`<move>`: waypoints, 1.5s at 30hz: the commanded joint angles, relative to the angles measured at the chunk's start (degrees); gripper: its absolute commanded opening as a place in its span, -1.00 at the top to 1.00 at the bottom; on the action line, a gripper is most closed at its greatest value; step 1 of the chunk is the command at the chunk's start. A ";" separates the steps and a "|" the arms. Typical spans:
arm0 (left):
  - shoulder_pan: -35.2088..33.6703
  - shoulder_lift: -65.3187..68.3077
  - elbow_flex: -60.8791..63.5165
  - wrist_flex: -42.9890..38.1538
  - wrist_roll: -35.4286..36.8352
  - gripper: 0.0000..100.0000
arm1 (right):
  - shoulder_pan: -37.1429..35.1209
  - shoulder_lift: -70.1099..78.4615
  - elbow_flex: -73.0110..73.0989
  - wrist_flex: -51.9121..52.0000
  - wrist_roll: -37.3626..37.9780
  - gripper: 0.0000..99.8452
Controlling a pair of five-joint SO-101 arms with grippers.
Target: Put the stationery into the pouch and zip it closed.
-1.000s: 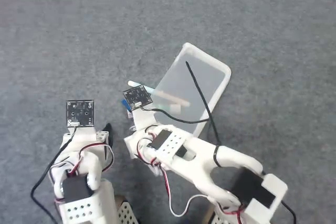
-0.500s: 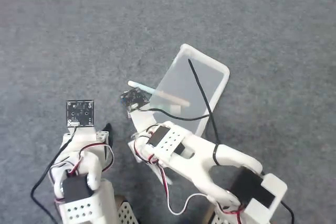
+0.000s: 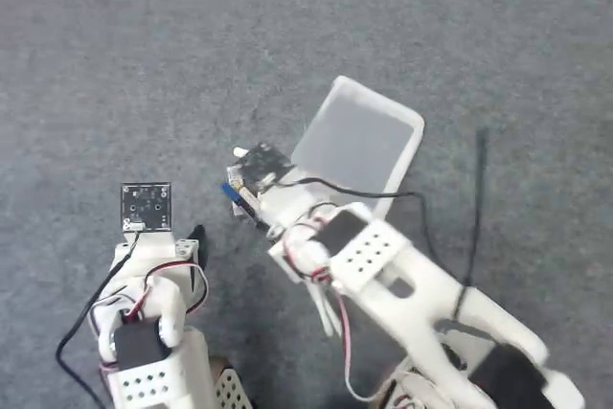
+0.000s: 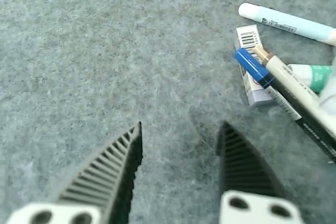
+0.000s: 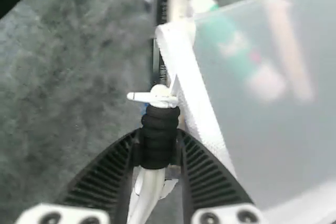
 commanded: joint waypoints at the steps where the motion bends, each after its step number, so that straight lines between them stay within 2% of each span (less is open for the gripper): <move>1: 0.00 -0.88 -3.65 -0.88 2.11 0.40 | 2.77 -9.19 1.23 0.75 3.52 0.99; 4: 0.00 -0.88 -5.41 -0.44 5.10 0.32 | 4.88 -15.78 4.57 0.31 6.68 0.99; 8: 1.14 -0.88 -7.25 -0.88 5.45 0.30 | 8.84 -24.40 7.91 0.22 8.44 0.99; 14: 12.66 -0.88 -9.27 -0.53 7.74 0.30 | 10.42 -33.71 12.57 -1.19 8.44 0.99; 19: 19.69 -0.88 -10.95 -1.76 8.88 0.30 | 10.42 -38.11 16.26 -3.47 8.53 0.99; 25: 24.35 -0.88 -11.03 -10.73 11.96 0.30 | 10.42 -40.92 16.53 -1.71 8.53 0.99; 31: 30.51 -0.88 -8.04 -13.19 12.04 0.30 | 10.42 -44.44 16.53 0.13 8.53 0.99; 36: 31.03 -0.88 -3.74 -19.34 12.04 0.30 | 10.24 -48.31 16.62 1.98 8.53 0.99; 45: 31.56 -0.88 -1.54 -23.30 13.71 0.30 | 8.92 -52.62 18.11 2.59 8.53 0.99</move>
